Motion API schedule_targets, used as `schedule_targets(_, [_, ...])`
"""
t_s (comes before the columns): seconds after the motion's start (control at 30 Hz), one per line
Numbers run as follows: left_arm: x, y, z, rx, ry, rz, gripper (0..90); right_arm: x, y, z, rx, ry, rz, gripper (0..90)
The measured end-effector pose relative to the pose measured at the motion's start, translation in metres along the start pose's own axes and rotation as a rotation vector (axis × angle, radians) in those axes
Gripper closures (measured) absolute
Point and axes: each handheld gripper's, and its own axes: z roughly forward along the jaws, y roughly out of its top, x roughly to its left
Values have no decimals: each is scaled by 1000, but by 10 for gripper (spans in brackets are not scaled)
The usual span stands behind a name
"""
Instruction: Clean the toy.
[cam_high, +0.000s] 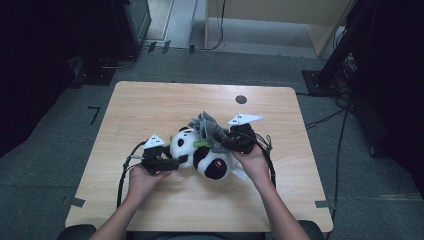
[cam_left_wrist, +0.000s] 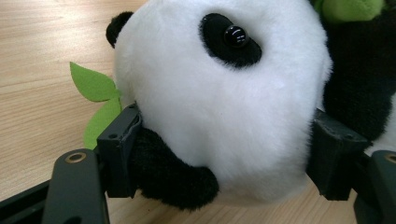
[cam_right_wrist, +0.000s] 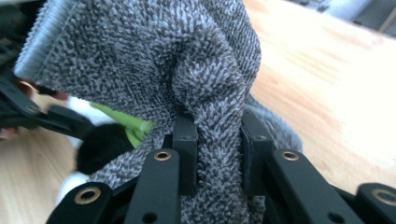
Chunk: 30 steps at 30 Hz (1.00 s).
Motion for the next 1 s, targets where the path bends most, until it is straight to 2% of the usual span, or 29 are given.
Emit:
schedule_targets(0.13, [0, 0, 0, -2, -3, -2, 242, 14, 12, -15, -64, 26, -26, 731])
schedule_targets(0.23, [0, 0, 0, 0, -4, -2, 239, 25, 18, -19, -87, 86, -25, 729])
schedule_targets(0.33, [0, 0, 0, -1, -5, -3, 237, 39, 18, -12, -56, 122, -57, 722])
schedule_targets(0.43, [0, 0, 0, 1, -5, -2, 236, 48, 13, 5, 2, 152, -83, 679])
schedule_targets(0.47, [0, -1, 0, 2, -5, 0, 237, 50, 9, 15, 51, 150, -96, 638])
schedule_targets(0.5, [0, -1, 1, 6, 0, 5, 237, 51, 6, 21, 71, 147, -117, 624])
schedule_targets(0.57, [0, -1, 0, 6, -2, 1, 237, 54, 0, 26, 42, 135, -176, 629])
schedule_targets(0.77, [0, 0, 0, 10, 0, 3, 241, 48, 0, 21, 34, 97, -198, 700])
schedule_targets(0.8, [0, 0, 0, 11, 1, 3, 241, 47, 0, 21, 33, 93, -194, 708])
schedule_targets(0.9, [0, 0, 0, 10, -1, 4, 242, 38, 1, 17, 29, 44, -169, 717])
schedule_targets(0.97, [1, 0, 1, 9, -1, 6, 242, 28, -1, 15, 20, 37, -131, 720])
schedule_targets(1.0, [1, 0, 1, 8, -1, 8, 243, 23, -2, 15, 18, 20, -107, 725])
